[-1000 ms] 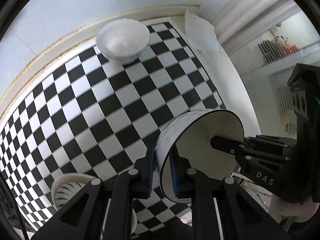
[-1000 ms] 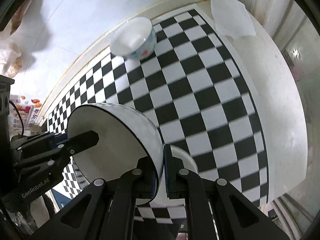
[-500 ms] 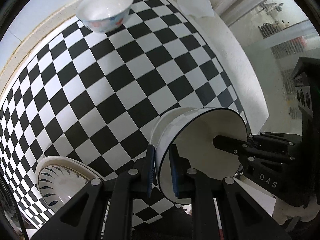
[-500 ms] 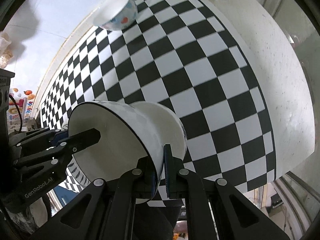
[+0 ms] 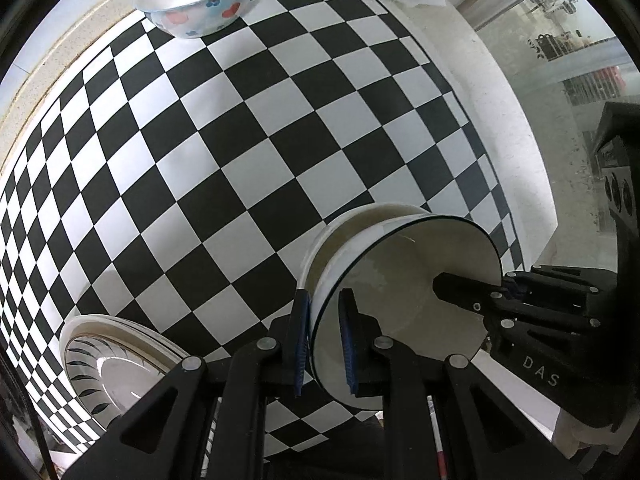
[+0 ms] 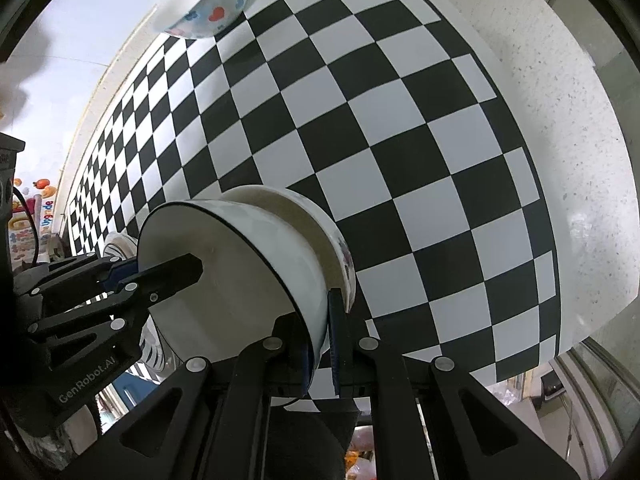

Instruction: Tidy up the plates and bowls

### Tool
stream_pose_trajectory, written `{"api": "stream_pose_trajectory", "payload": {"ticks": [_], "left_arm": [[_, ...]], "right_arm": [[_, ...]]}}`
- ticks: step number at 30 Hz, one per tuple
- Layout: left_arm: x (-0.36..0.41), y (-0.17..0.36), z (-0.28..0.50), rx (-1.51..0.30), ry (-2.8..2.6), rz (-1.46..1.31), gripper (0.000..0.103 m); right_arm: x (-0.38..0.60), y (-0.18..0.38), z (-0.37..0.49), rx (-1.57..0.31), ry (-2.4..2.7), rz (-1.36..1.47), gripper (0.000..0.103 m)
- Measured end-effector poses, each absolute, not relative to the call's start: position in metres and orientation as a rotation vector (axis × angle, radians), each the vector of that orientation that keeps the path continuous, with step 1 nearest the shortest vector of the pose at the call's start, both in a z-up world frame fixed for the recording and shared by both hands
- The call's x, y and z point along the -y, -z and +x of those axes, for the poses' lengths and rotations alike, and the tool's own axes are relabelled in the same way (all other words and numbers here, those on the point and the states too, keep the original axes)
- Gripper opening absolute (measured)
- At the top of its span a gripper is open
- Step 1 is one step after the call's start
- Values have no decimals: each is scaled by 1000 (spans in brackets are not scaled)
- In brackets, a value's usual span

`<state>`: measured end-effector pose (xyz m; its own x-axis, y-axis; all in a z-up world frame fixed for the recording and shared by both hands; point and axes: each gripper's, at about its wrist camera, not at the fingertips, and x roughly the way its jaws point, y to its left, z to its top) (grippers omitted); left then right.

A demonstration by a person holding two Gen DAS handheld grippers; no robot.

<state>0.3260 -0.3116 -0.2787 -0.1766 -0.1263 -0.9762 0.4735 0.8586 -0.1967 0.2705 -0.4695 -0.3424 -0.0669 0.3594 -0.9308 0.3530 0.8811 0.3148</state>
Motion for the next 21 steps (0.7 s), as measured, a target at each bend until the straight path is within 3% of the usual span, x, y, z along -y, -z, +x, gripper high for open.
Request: {"api": "stream_pose_trajectory", "payload": {"ticks": [21], "left_arm": [[312, 280, 333, -1666, 524, 273, 13]], "right_arm": [[473, 342, 278, -1732, -4, 557, 15]]}}
